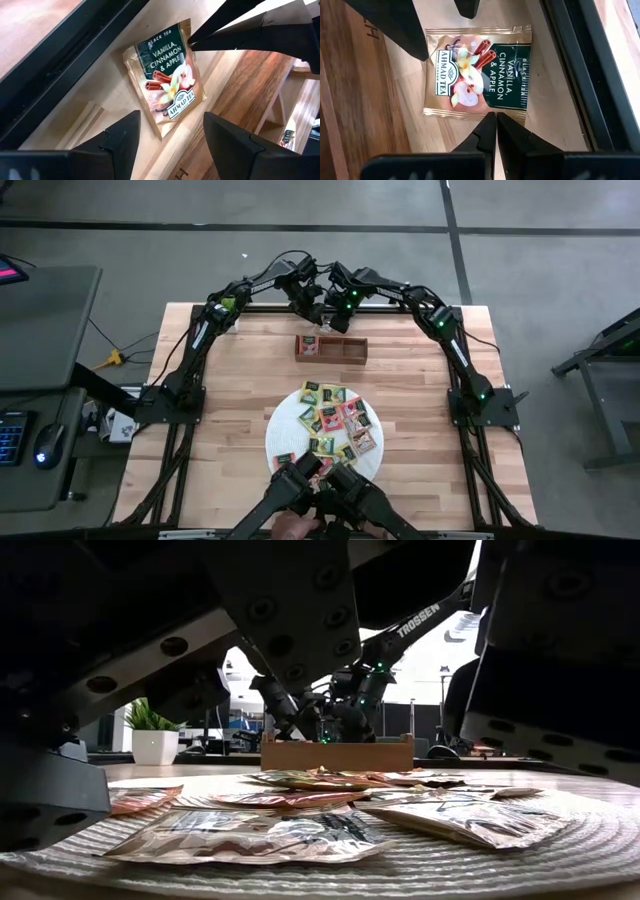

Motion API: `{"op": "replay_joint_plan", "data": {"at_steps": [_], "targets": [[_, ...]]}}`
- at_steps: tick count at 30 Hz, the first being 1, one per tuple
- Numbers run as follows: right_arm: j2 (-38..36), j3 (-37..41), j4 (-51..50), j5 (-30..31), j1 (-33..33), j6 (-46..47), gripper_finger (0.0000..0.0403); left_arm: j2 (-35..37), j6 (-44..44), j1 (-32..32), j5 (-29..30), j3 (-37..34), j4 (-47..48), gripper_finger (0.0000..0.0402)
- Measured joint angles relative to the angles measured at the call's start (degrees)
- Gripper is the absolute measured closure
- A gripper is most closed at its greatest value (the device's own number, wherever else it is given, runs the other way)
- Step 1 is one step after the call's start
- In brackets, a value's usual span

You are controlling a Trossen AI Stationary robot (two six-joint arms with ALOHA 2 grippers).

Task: Pick & Place Tea
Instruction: Put the brown tea bag into the middle section of the wooden organizer

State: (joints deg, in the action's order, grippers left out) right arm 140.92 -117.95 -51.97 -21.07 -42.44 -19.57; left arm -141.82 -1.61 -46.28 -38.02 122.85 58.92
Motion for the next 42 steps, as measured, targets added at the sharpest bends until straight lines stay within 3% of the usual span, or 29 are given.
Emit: {"op": "replay_joint_plan", "data": {"at_steps": [36,42], "targets": [[0.74,0.04,1.57,-4.38,0.37,-4.23,0.0391,0.13,4.39,-0.22,-1.31,0.13,1.64,0.0188],[0.74,0.04,1.92,-4.51,0.37,-3.96,0.0391,0.17,4.97,-0.22,1.31,0.13,1.1,0.0188]]}}
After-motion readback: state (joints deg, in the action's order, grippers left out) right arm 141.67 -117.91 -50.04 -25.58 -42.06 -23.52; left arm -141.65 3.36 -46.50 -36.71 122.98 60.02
